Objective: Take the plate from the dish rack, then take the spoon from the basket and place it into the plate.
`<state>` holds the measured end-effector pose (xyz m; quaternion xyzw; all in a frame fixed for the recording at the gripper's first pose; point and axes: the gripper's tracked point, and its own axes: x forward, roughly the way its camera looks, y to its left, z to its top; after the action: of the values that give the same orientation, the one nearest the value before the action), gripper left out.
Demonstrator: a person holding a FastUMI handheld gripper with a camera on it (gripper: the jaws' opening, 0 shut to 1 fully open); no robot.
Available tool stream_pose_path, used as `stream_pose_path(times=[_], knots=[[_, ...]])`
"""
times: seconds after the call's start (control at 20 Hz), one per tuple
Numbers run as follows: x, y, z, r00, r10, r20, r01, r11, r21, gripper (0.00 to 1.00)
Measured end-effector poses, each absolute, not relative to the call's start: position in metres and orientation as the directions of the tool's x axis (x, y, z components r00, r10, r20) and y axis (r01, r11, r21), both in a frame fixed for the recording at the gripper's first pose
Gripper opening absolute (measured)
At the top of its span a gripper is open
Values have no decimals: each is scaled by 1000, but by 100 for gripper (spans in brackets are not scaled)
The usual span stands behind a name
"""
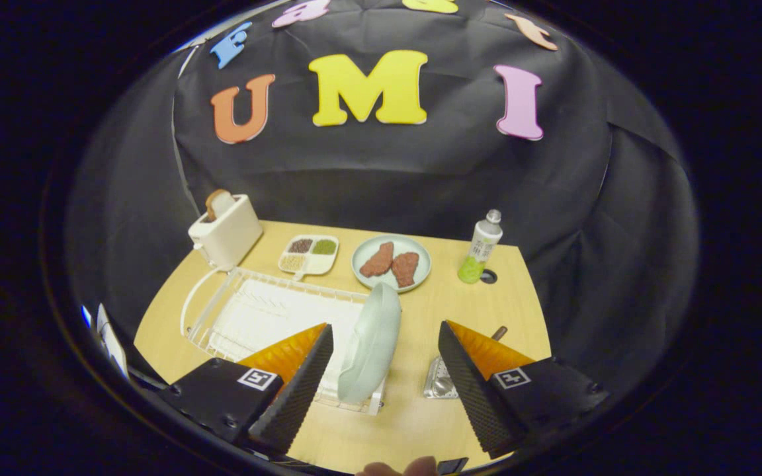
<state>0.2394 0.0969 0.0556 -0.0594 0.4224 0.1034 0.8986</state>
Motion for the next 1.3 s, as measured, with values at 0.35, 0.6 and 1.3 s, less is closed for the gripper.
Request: stream_pose_path(times=[0.35,0.6,1.3], knots=[[278,103,3,481,66,-874,-181,983,-25,100],[283,113,-19,411,64,-909,-151,989,2,100],[271,107,3,438,-148,-887,-4,986,-167,34]])
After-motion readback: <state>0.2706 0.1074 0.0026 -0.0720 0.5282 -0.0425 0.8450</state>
